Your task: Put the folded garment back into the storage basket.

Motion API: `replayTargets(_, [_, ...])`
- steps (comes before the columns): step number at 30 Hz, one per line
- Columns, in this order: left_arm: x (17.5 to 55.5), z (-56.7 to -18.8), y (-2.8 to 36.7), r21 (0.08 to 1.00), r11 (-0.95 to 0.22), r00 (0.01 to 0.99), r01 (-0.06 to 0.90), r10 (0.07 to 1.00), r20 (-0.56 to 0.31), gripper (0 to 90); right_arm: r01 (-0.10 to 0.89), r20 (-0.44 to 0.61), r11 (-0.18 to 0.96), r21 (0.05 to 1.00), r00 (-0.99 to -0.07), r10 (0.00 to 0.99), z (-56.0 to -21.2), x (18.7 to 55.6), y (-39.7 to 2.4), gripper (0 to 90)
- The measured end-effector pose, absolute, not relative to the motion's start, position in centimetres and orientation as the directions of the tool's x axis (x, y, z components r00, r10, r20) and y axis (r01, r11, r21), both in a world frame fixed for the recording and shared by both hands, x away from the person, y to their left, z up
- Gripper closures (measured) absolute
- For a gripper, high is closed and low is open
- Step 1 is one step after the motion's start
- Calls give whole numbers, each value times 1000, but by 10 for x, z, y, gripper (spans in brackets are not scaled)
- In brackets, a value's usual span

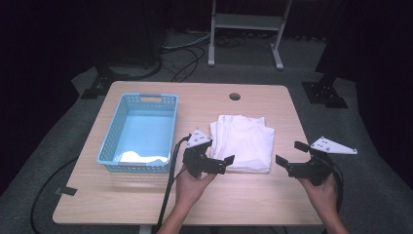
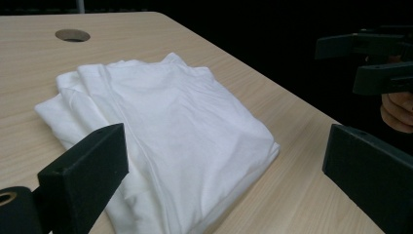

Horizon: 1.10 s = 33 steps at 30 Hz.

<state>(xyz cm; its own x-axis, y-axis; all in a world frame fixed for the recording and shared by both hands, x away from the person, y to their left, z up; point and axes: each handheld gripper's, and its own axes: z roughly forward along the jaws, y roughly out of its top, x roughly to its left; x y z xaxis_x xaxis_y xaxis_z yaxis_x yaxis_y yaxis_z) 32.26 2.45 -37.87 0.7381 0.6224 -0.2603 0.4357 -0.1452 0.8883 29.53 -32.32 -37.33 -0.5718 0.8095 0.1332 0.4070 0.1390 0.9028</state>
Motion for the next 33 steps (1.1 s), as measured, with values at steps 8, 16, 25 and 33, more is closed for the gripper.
replayTargets(8, [337, -370, 19, 854, -138, 723, 502, 609, -327, 24, 485, 195, 123, 866, -554, 809, -366, 312, -321, 30])
replayTargets(16, [352, -365, 15, 819, -146, 703, 554, 609, -367, 24, 538, 221, 130, 833, -538, 814, -360, 326, -318, 30])
replayTargets(25, [370, -363, 11, 768, -137, 658, 625, 622, -424, 24, 585, 251, 123, 802, -516, 819, -352, 342, -317, 30])
replayTargets(33, [388, -366, 12, 702, -129, 607, 700, 625, -490, 24, 630, 277, 114, 768, -489, 827, -351, 359, -319, 30])
